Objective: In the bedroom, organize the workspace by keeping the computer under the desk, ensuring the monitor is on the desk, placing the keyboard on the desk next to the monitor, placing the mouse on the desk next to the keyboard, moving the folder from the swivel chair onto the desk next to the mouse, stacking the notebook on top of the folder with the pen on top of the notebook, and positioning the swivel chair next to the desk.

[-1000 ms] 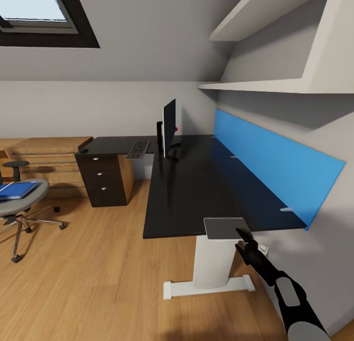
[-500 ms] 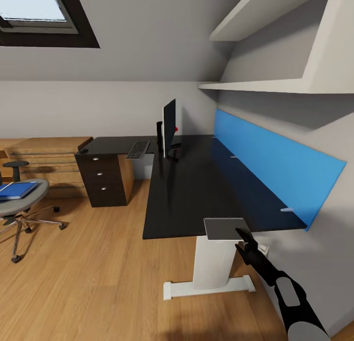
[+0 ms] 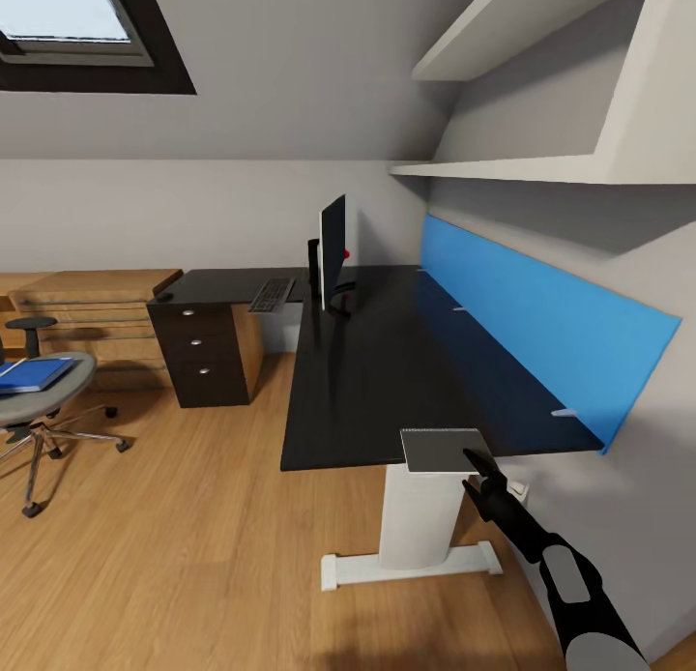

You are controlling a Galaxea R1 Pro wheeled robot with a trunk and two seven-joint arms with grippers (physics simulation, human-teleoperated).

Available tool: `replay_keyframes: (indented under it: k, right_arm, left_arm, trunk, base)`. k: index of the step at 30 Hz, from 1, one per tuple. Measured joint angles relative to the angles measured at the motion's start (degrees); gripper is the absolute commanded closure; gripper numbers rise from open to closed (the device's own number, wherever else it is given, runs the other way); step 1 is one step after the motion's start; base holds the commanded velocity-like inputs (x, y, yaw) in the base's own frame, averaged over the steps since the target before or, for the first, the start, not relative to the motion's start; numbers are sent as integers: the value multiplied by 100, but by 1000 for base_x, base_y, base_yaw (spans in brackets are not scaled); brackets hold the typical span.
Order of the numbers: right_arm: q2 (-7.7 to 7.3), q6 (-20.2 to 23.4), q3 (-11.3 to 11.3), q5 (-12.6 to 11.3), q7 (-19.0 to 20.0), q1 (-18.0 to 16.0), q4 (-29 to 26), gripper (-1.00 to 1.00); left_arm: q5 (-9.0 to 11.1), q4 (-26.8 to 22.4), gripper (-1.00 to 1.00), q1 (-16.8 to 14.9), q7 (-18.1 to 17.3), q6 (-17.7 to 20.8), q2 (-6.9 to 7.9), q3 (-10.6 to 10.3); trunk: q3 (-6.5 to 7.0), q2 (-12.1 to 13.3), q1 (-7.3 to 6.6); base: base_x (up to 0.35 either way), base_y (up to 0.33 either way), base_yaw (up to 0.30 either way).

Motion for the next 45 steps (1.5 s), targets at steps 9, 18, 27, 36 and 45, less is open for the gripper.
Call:
replay_keyframes:
  k: [9, 18, 27, 36, 45]
  right_arm:
    - [-6, 2, -2, 0, 0, 0, 1, -100]
    - [-4, -2, 0, 3, 0, 0, 2, -100]
    - [-1, -1, 1, 2, 0, 0, 2, -100]
    - [-2, -1, 1, 5, -4, 0, 2, -100]
    - [-5, -3, 0, 3, -2, 0, 1, -100]
  left_arm:
    - [-1, 0, -100, 1, 7, 0, -2, -7]
    - [-1, 0, -100, 0, 3, 0, -2, -10]
    - [-1, 0, -100, 0, 1, -2, -2, -8]
    - [-1, 0, -100, 0, 0, -1, 1, -8]
    - [-1, 0, -100, 2, 0, 0, 5, -8]
  trunk:
    - [-90, -200, 110]
    - [-90, -201, 110]
    - [-90, -200, 110]
    - [-90, -201, 109]
    - [-90, -201, 110]
  base:
    - [0, 0, 0]
    - [0, 0, 0]
    - [1, 0, 0]
    - [133, 0, 0]
    - [39, 0, 0]
